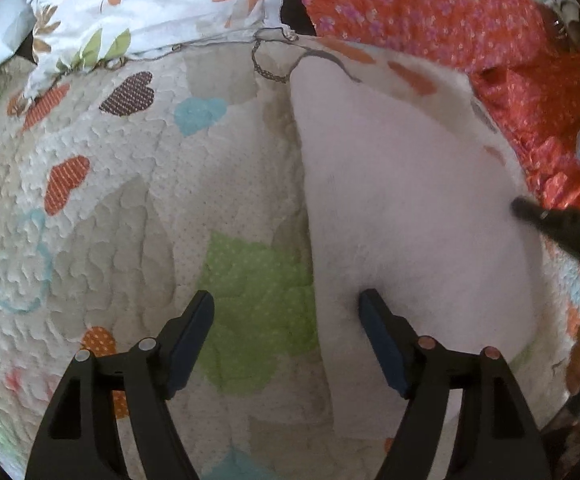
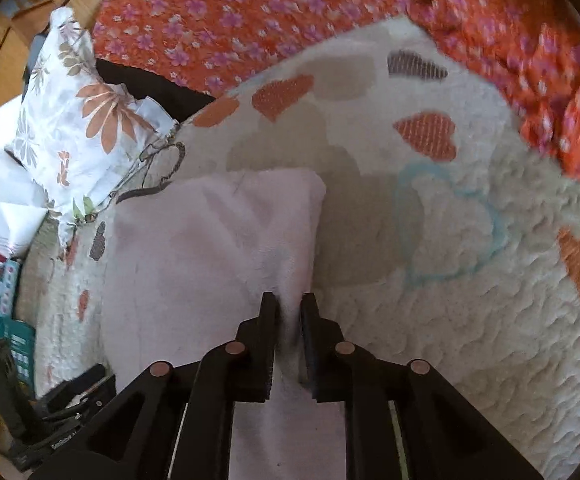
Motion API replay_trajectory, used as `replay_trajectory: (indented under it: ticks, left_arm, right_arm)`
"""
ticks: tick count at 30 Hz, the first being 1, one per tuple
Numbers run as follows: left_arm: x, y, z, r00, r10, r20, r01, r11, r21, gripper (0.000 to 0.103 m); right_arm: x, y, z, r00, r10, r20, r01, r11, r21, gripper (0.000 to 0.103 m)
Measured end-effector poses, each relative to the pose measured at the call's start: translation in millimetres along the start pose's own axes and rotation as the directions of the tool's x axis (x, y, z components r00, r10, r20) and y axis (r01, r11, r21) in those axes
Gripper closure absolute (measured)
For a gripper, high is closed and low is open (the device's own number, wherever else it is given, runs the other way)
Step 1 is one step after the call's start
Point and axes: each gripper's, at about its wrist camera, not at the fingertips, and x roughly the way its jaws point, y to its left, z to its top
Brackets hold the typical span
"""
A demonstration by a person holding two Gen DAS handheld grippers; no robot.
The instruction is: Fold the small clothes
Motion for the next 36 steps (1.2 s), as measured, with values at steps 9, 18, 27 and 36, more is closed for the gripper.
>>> replay_trajectory:
  ticks: [9,18,27,36]
  left_arm:
    - [-6.1,35.3,8.1,0.979,-0.191,0.069,0.200,0.964,-0.173,0.019]
    - [23.9,6.3,17.9,0.941,-0.334,0.057,0.339,0.926,-0.168,0.046]
    - [-33.7,11.0,34.3,0.936,-0.318,0.153,0.336,0.934,-0.119,0.068]
    - [-21.9,26.2,21.7,0.992,-0.108,0.065,0.116,0.986,-0.123,0.057]
  right_arm:
    - [-25.1,-12.5,4.2,0.995,0.056,0.086,-0.058,0.998,0.026,0.037]
    - [37.9,-24.9,3.9,0.968,0.245,-0.051,-0.237,0.963,0.126,0.061]
    - [-3.3,18.8,18.8,0.915,0.396,0.074,-0.401,0.912,0.084,0.081]
    - [17.0,0.8,14.8,0.987,0.158,-0.004,-0.157,0.981,0.116,0.069]
